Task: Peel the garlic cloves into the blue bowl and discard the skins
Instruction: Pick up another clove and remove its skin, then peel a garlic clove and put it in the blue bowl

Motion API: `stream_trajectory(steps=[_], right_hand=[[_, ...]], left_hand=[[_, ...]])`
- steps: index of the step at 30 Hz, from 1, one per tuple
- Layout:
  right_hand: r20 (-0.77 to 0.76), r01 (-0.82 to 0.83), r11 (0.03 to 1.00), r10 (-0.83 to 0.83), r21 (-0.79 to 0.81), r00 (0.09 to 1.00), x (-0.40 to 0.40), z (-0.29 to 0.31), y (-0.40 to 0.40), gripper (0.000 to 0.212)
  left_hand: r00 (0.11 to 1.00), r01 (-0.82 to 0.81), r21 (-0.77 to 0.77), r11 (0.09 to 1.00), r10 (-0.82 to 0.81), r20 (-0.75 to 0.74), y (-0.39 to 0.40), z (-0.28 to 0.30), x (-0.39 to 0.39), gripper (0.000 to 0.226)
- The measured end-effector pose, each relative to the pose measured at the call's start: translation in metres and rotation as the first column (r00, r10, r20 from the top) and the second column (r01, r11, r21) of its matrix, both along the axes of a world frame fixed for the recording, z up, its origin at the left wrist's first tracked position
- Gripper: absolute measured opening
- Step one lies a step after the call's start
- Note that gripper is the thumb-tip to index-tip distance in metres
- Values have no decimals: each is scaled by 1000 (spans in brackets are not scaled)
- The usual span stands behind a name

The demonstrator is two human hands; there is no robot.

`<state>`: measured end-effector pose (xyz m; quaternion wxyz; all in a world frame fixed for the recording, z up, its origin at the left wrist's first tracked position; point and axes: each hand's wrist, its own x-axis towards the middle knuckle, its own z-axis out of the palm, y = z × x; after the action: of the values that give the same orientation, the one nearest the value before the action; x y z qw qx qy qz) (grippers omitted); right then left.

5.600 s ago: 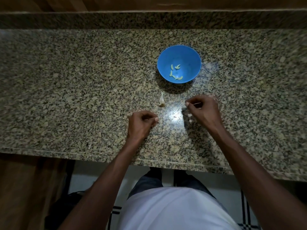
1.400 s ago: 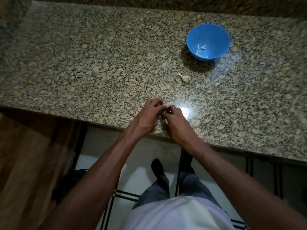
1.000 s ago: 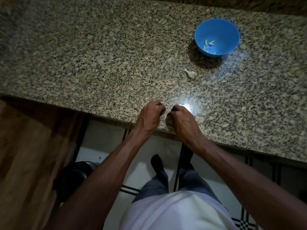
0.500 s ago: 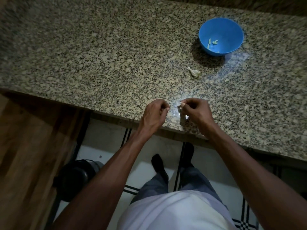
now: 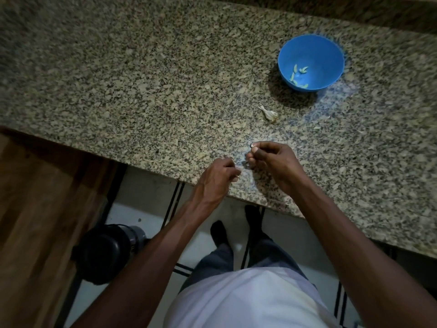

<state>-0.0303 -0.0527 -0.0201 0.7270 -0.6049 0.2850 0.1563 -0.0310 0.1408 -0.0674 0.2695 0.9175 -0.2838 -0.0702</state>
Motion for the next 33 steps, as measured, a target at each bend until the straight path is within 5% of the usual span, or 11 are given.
stream_trajectory(steps=[6, 9, 11, 14, 17, 22, 33], right_hand=[[-19, -85, 995, 86, 53, 996, 23, -3, 7, 15], [-26, -160, 984, 162, 78, 986, 32, -1, 17, 18], [-28, -231, 969, 234, 87, 972, 39, 3, 36, 16], [7, -328, 935, 330, 137, 944, 48, 10, 85, 9], [62, -450, 874, 447, 185, 892, 48, 19, 151, 7], [108, -636, 740, 629, 219, 770, 18, 25, 298, 8], [99, -854, 481, 857, 199, 506, -90, -6, 548, 11]], left_hand=[[989, -51, 101, 994, 36, 146, -7, -5, -7, 15], [951, -309, 38, 950, 307, 40, 0, -3, -8, 28], [779, -620, -80, 780, 602, -175, 20, 5, -8, 19], [444, -896, -238, 375, 772, -455, 74, 21, -13, 8], [218, -956, -291, 36, 752, -622, 138, 28, -32, 8], [50, -835, -385, -392, 643, -764, 254, 33, -93, 13], [-172, -640, -293, -710, 504, -846, 462, 15, -265, 13]])
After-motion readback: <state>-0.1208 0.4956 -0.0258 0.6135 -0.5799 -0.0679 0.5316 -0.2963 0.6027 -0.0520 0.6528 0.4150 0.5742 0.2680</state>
